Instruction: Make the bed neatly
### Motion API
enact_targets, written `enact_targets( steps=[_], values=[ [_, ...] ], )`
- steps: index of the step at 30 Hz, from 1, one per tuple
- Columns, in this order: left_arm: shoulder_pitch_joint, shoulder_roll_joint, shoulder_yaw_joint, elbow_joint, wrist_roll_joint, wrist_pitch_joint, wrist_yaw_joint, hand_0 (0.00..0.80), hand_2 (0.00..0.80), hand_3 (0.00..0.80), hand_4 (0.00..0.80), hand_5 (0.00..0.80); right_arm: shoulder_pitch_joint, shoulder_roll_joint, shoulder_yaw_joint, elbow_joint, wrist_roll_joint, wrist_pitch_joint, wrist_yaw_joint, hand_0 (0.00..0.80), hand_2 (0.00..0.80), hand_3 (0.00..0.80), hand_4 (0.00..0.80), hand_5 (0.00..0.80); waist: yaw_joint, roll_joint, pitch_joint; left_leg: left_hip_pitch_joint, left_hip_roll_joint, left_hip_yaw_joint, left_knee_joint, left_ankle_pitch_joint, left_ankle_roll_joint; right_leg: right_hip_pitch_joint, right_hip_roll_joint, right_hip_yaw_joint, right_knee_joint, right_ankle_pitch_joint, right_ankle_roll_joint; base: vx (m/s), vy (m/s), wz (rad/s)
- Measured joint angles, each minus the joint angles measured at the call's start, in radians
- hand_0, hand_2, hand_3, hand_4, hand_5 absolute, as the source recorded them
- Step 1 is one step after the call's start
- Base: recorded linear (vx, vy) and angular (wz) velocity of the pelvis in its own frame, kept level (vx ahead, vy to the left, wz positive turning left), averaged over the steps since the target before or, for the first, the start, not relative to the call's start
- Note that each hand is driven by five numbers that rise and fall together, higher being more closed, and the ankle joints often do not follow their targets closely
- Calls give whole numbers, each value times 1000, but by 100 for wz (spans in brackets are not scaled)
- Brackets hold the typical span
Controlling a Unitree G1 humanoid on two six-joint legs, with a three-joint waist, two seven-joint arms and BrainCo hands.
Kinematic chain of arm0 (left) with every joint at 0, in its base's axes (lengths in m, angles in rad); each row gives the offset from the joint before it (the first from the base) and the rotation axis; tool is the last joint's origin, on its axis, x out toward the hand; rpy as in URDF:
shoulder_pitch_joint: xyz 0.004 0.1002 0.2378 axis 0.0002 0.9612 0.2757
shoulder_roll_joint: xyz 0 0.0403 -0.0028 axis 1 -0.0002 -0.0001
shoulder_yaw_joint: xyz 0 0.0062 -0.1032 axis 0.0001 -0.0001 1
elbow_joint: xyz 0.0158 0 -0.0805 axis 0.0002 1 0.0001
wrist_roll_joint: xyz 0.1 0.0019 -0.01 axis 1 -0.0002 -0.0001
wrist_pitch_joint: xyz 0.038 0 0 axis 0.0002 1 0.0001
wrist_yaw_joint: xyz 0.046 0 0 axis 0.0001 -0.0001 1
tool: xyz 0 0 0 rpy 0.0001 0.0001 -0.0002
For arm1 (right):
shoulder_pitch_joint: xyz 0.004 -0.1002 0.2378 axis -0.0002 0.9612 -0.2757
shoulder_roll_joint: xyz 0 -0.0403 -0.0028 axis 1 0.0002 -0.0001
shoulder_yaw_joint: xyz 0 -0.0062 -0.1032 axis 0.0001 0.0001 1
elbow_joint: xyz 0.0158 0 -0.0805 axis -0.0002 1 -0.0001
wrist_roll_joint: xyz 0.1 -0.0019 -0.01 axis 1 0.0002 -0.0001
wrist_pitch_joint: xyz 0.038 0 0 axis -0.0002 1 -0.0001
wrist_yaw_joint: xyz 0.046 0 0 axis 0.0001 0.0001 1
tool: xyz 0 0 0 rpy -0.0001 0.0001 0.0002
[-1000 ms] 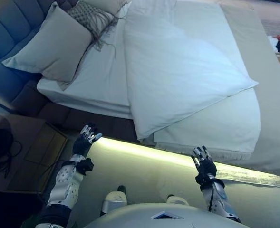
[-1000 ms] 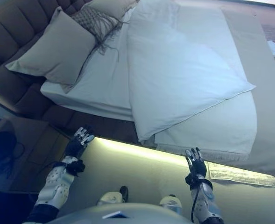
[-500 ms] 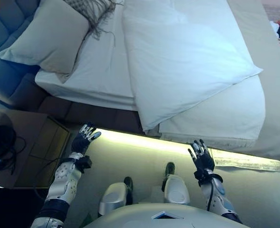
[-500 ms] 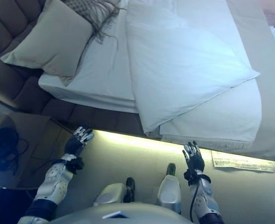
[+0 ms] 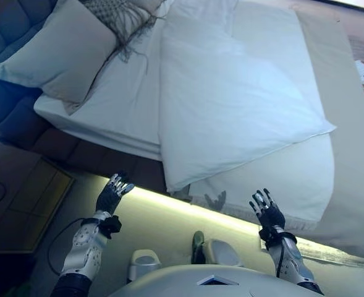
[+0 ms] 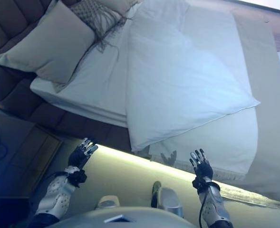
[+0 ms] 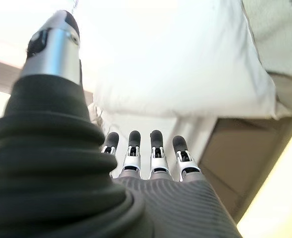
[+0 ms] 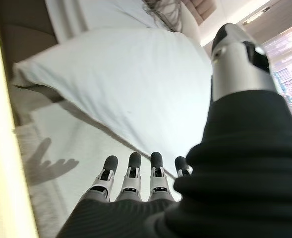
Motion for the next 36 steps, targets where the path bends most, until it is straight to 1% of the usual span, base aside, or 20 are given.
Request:
enact_targets(
  steps=[1,4,5,8,10,12,14,16,18,19,21,22,23,24,25,27,28,31,33,36],
  values=[
    [-1,-1,-6,0,0,-8,0,0,0,0,0,0,-4,0,1,8,0,0,0,0,0,0,0,0,1,-3,-3,-15,3,-6,41,15,-9,13,2,6,-8,-1,-2,132,-186,-5],
    [-6,-5,-14,1,0,-15,-1,0,0,0,0,0,1,-3,2,7,13,0,1,0,0,0,0,0,2,-3,-2,-89,9,-9,177,56,-2,43,11,4,-24,-11,-30,169,-31,-3],
    [-4,-6,-21,3,0,-15,0,0,0,0,0,0,4,-8,3,5,22,0,-1,0,0,0,0,0,1,3,-3,-96,1,-12,175,42,-12,51,13,5,-32,-13,-34,198,81,-4],
    [-20,-6,-29,4,-2,-15,0,0,0,0,0,0,7,-18,8,2,39,0,-18,0,0,0,0,0,2,31,11,-103,-35,2,61,32,-27,104,24,0,-82,-20,-50,212,77,12],
    [-31,-12,-29,18,-8,-16,0,0,0,0,0,0,17,-20,13,2,40,0,-24,0,0,0,0,0,14,41,20,-119,-47,4,-68,39,-29,136,24,-3,-111,-18,-47,293,43,9],
    [-35,-18,-30,40,-8,-16,0,0,0,0,0,0,22,-20,21,3,41,0,-23,0,0,0,0,0,37,57,28,-148,-43,-1,-184,78,-45,161,33,3,-135,-19,-43,325,20,-11],
    [-30,-26,-30,46,-8,-15,-4,0,0,0,0,0,28,-21,20,4,41,0,-21,0,0,0,0,0,77,76,46,-171,-34,-5,-258,116,-48,190,44,24,-142,-33,-32,333,36,-29],
    [-19,-27,-23,54,-7,-15,-16,0,0,0,0,0,40,-20,19,6,41,0,-17,0,0,0,0,0,85,85,57,-177,-36,-1,-289,124,-47,223,44,40,-141,-54,-17,371,89,-25],
    [3,-27,-10,54,-7,-14,-37,0,0,0,0,0,54,-20,14,6,40,-1,-3,0,0,0,0,0,83,99,57,-163,-35,3,-292,122,-47,256,43,57,-125,-93,12,386,128,-24],
    [8,-27,-8,54,-7,-12,-46,0,0,0,0,0,64,-18,5,8,39,-3,3,0,0,0,0,0,83,109,55,-158,-37,3,-296,152,-46,266,40,67,-111,-118,29,396,144,-32],
    [9,-21,6,50,-7,-11,-51,0,0,0,0,0,74,-2,3,10,38,-3,15,0,0,0,0,0,87,85,59,-130,-70,53,-274,213,-10,278,-9,80,-89,-151,73,383,168,-42],
    [8,-9,18,49,-7,-8,-53,0,0,0,0,0,73,18,4,9,38,-4,17,0,0,0,0,0,86,63,60,-125,-96,76,-262,205,4,282,-45,75,-84,-153,91,423,231,-38],
    [-2,0,26,46,-7,-7,-54,0,0,0,0,0,69,32,8,-1,37,-8,18,0,0,0,0,0,85,41,56,-122,-116,86,-257,201,13,286,-69,67,-85,-146,102,391,230,-24],
    [-16,6,27,45,-7,-3,-54,0,0,0,0,0,66,46,8,-4,38,-16,15,0,0,0,0,0,83,36,59,-119,-132,88,-248,188,22,292,-87,54,-82,-145,103,332,218,-11],
    [-38,6,27,44,-7,-2,-54,0,0,0,0,0,64,55,8,-5,38,-16,8,0,0,0,0,0,85,35,59,-111,-143,91,-242,176,33,294,-100,46,-69,-142,107,285,213,-2],
    [-81,6,27,29,-7,0,-55,0,0,0,0,0,53,73,9,-17,37,-16,-11,0,0,0,0,0,87,48,66,-91,-162,92,-216,135,49,297,-123,40,-18,-137,121,278,244,-5],
    [-84,6,27,15,-6,0,-56,0,0,0,0,0,54,76,9,-33,36,-16,-20,0,0,0,0,0,92,56,69,-75,-163,91,-217,126,51,290,-131,36,24,-139,123,271,262,-13],
    [-86,3,23,10,-6,1,-53,0,0,0,0,0,57,97,5,-48,28,-34,-45,0,0,0,0,0,103,73,57,-36,-186,88,-217,86,74,229,-172,19,212,-142,125,236,198,-6],
    [-76,5,20,9,-6,2,-39,0,0,0,0,0,65,102,19,-47,16,-35,-47,0,0,0,0,0,106,73,46,-26,-204,88,-225,76,92,183,-199,20,299,-133,116,156,27,7],
    [-60,28,20,6,-6,1,-10,0,0,0,0,0,52,102,35,-33,15,-36,-43,0,0,0,0,0,114,60,30,-33,-207,93,-228,82,98,170,-209,20,289,-128,111,109,-65,-3]
  ],
)
